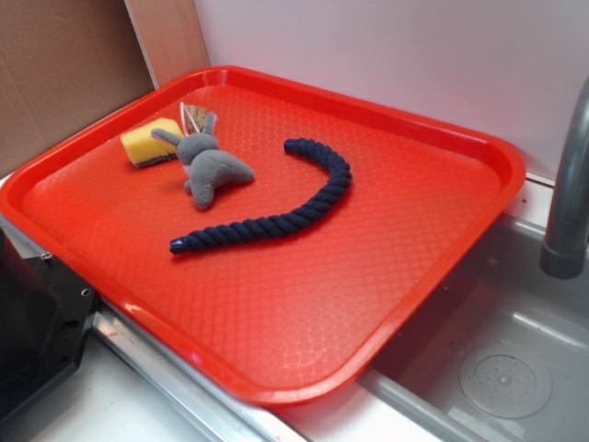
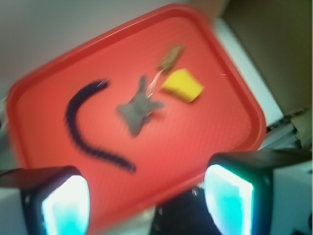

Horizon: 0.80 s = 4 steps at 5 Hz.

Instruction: Grab the wood chip.

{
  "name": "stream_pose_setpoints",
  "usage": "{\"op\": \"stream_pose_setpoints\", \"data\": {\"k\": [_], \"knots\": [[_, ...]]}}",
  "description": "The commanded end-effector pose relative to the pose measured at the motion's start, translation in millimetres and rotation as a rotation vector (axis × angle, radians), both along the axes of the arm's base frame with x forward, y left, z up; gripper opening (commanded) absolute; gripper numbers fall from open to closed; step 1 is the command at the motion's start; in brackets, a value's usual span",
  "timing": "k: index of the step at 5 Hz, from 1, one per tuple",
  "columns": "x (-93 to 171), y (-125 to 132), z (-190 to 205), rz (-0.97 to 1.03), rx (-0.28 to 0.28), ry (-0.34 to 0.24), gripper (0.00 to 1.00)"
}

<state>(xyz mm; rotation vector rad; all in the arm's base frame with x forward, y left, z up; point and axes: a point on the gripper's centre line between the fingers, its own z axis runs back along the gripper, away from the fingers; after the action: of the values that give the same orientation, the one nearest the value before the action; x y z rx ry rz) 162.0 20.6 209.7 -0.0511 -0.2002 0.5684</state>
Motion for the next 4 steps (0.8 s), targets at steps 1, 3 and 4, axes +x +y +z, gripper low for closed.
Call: {"op": "stream_pose_setpoints", "data": {"k": [1, 3, 4], "knots": [[46.1, 57.2, -43.6, 0.345, 0.016, -0.107, 1.0], [84.0, 88.0, -105.3, 0.505, 0.07, -0.14, 1.0], [94.5, 98.8, -130.8, 0.497, 0.106, -0.13, 1.0]]}}
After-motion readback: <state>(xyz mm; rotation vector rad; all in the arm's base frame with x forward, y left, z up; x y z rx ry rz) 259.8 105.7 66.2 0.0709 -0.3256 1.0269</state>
